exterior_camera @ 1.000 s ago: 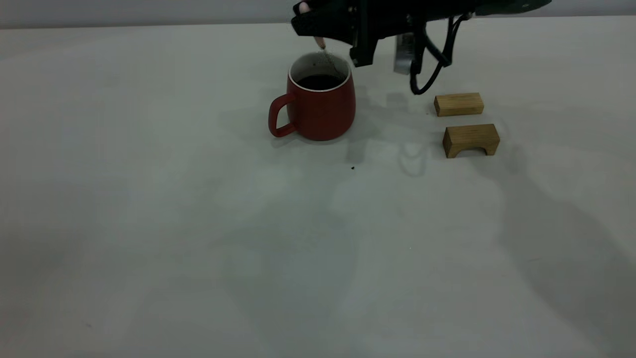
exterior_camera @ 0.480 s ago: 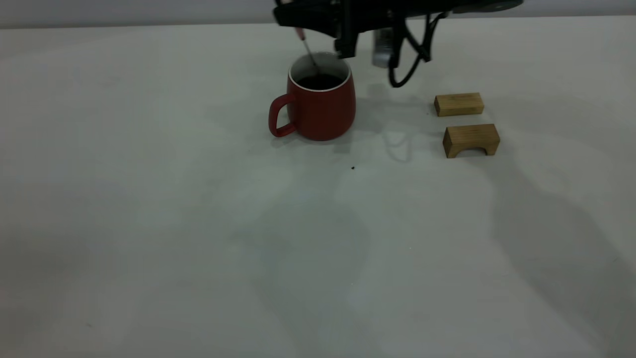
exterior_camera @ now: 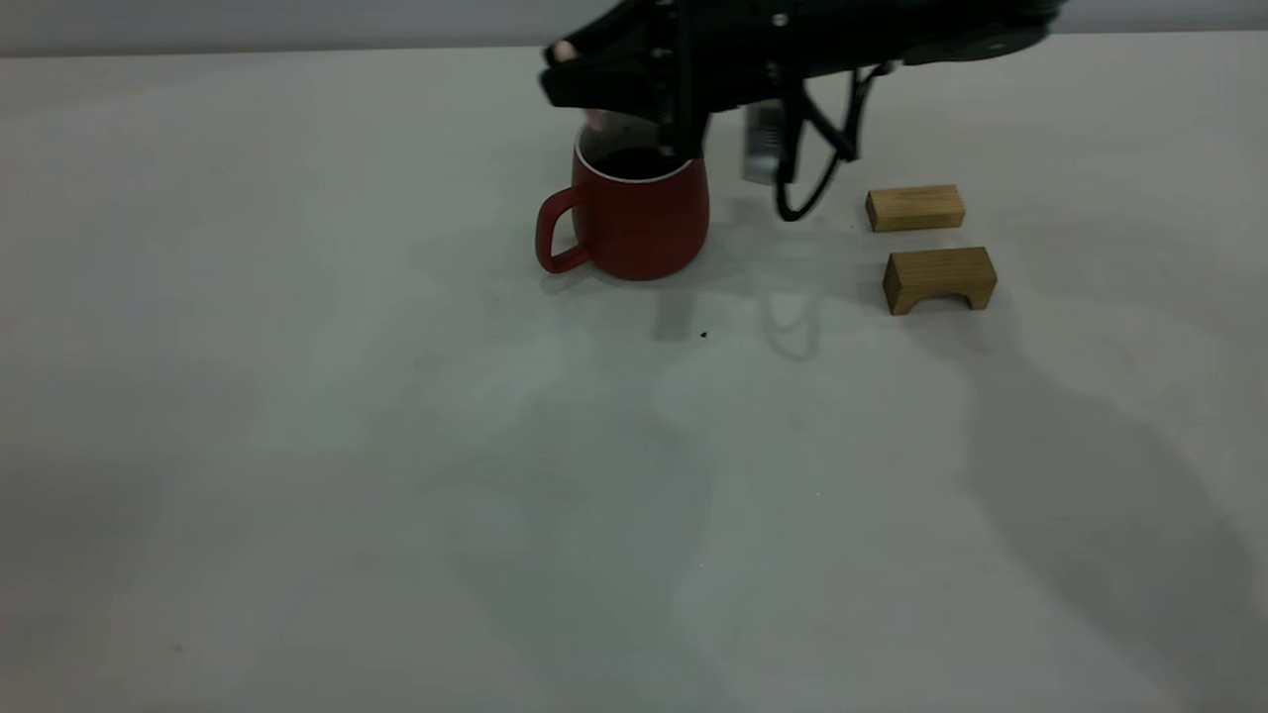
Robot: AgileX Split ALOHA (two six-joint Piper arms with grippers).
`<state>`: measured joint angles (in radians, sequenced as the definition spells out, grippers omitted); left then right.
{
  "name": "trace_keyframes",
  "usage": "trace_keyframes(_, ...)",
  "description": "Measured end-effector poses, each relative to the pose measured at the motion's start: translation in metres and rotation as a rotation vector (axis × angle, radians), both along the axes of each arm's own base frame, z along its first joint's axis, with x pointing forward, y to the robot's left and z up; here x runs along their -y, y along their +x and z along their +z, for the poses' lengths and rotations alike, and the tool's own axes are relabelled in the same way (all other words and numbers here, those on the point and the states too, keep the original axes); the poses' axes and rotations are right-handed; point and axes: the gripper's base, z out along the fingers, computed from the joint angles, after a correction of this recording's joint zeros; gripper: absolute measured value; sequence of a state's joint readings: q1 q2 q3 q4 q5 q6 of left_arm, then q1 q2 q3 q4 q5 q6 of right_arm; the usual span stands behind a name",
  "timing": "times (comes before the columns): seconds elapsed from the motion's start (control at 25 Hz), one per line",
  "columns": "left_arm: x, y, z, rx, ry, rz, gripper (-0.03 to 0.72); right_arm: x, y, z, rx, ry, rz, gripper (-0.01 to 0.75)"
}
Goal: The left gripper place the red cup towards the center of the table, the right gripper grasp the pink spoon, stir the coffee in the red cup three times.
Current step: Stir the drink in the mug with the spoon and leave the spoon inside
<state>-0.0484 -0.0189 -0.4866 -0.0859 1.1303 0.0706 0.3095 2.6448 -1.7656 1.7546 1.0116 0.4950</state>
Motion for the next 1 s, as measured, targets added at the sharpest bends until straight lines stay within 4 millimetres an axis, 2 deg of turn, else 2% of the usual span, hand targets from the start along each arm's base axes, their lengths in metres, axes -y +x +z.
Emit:
trace_keyframes(0.12, 0.0, 0.0, 0.0, 0.0, 0.0, 0.0, 0.443, -0.002, 0.006, 0.0, 0.034, 0.016, 0.011, 0.138)
trace_keyframes(0.36, 0.0, 0.0, 0.0, 0.0, 0.0, 0.0, 0.443, 0.032, 0.019, 0.002, 0.072, 0.016, -0.033, 0.138)
trace_keyframes(0.56, 0.0, 0.0, 0.0, 0.0, 0.0, 0.0, 0.443, 0.039, -0.002, -0.003, -0.028, -0.006, -0.047, 0.138)
trace_keyframes(0.68, 0.0, 0.0, 0.0, 0.0, 0.0, 0.0, 0.443, 0.034, -0.01, -0.006, -0.052, -0.011, -0.035, 0.138)
trace_keyframes(0.8, 0.0, 0.0, 0.0, 0.0, 0.0, 0.0, 0.443, 0.021, -0.014, -0.006, -0.048, -0.011, -0.009, 0.138)
trace_keyframes(1.0, 0.0, 0.0, 0.0, 0.0, 0.0, 0.0, 0.443, -0.001, -0.003, -0.002, 0.023, 0.012, 0.028, 0.138)
